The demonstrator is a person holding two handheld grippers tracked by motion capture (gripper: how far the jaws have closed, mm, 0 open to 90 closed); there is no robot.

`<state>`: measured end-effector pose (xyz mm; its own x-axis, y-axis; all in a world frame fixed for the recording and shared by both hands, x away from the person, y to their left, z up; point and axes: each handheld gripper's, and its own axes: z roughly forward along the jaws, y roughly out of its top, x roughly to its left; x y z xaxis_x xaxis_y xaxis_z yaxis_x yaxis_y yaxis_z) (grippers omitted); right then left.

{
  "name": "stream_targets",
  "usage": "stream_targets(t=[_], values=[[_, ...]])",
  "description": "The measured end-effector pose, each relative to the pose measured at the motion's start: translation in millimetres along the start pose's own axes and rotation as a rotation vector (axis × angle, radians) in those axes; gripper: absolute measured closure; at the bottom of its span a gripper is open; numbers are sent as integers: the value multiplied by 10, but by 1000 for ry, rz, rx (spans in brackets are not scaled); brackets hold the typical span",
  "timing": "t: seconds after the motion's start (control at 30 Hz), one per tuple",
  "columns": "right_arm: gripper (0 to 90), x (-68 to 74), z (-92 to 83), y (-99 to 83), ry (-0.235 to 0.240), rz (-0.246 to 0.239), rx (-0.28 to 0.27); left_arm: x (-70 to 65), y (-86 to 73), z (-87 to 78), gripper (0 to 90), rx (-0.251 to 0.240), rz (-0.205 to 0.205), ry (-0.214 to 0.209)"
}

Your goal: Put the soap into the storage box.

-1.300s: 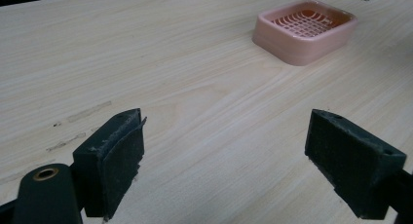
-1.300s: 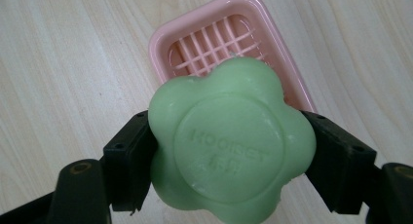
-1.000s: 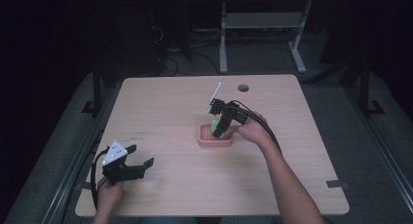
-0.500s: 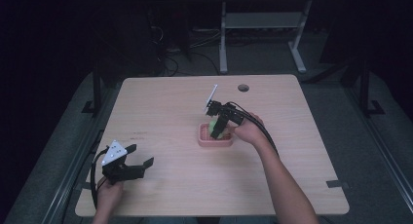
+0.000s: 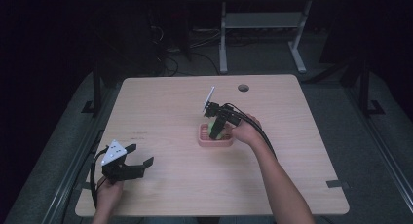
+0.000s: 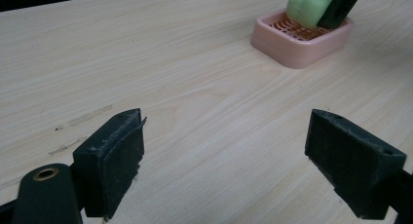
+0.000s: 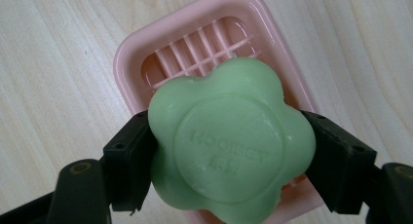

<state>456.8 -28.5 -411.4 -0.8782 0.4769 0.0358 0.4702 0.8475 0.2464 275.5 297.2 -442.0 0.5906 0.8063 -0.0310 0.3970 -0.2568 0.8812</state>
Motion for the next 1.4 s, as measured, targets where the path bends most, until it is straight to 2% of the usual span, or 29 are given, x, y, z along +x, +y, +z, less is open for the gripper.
stream_targets(t=[1.4], values=[[259,-33,46,10,-2,22,16,3,6,-11,140,-2,2,0]])
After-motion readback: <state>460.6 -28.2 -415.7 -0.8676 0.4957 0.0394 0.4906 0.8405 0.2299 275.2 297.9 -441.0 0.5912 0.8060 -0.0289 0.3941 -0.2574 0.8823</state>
